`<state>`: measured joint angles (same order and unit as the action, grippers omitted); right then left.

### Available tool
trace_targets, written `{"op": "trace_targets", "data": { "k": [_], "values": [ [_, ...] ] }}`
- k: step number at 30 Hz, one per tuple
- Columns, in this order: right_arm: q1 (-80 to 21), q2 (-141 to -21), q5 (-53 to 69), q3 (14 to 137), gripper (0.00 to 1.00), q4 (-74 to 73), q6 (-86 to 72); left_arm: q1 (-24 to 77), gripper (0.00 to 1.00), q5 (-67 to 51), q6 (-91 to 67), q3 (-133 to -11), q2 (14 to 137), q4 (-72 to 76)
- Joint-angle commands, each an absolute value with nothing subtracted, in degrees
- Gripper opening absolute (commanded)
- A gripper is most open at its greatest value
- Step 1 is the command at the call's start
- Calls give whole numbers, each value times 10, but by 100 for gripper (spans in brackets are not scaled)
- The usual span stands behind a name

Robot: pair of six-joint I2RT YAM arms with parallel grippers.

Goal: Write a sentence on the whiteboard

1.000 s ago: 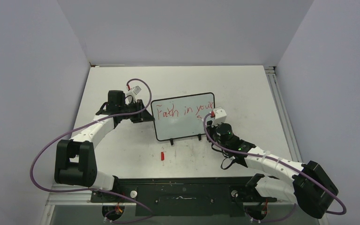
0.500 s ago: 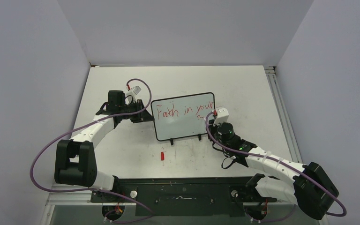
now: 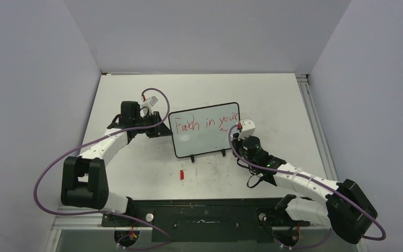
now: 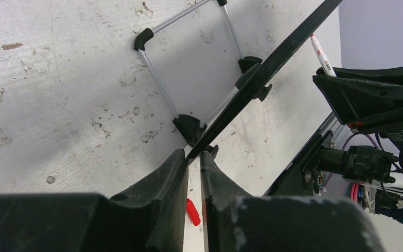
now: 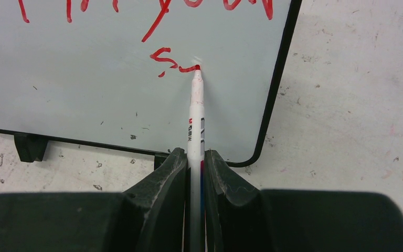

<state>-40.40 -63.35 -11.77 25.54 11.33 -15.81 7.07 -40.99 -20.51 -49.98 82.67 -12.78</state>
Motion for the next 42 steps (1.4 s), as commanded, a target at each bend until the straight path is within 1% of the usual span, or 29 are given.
{"op": "trace_targets", "data": {
  "k": [1,24,42],
  "values": [
    [-397,-647,-120,282,5,143,-147,72,13,-412,-195,-522,826,-116],
    [-397,-666,-107,300,5,157,-132,72,10,-411,-194,-523,826,-116],
    [-415,-649,-107,258,5,144,-166,72,10,-412,-194,-523,823,-117]
  ]
}}
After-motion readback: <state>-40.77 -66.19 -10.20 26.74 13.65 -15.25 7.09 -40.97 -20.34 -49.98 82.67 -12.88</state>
